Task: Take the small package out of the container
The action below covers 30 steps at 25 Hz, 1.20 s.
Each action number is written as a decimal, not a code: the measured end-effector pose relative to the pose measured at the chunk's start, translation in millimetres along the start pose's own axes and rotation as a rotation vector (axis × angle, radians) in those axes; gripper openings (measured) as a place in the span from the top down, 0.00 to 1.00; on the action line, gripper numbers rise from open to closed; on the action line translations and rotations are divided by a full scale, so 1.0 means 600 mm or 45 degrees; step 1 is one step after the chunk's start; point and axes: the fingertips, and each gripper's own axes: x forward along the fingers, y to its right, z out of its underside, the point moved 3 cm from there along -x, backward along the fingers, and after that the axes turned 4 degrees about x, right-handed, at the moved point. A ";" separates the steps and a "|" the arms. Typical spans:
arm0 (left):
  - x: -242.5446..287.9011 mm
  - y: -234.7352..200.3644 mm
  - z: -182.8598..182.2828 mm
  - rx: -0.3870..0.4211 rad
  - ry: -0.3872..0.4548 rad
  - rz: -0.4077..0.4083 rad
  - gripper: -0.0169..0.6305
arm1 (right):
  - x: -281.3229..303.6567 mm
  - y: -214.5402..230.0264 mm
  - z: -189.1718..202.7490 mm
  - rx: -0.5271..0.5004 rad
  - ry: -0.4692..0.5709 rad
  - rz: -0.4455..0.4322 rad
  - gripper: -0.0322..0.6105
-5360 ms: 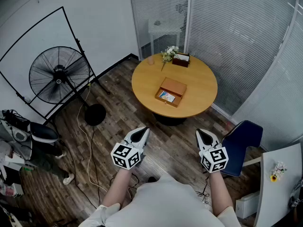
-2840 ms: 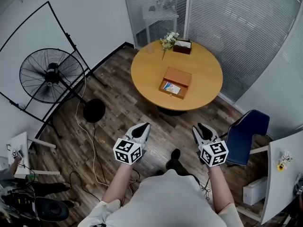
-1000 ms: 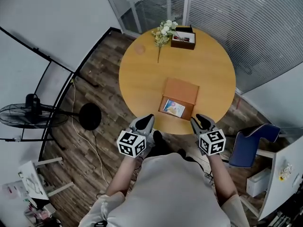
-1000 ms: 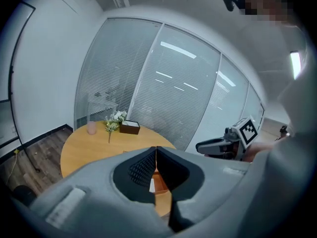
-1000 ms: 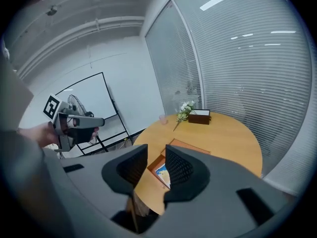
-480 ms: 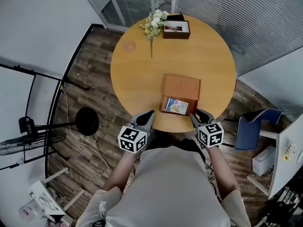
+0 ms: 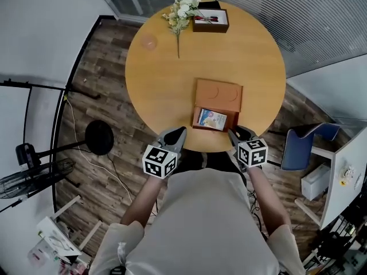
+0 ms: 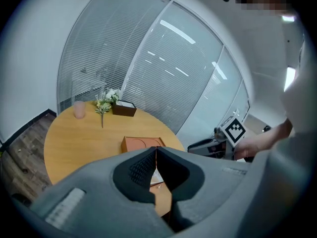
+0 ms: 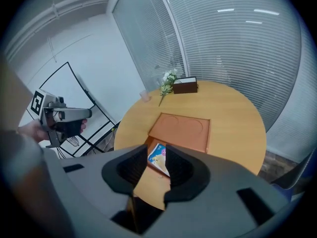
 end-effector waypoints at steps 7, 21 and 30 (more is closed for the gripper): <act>0.036 0.012 0.021 -0.060 -0.039 -0.038 0.95 | 0.058 0.040 0.031 0.091 -0.145 -0.034 0.76; 0.100 0.015 0.076 -0.160 -0.130 -0.125 0.95 | 0.186 0.107 0.076 0.288 -0.372 -0.017 0.69; 0.105 -0.028 0.093 -0.220 -0.148 -0.229 0.95 | 0.262 0.137 0.103 0.385 -0.550 0.010 0.65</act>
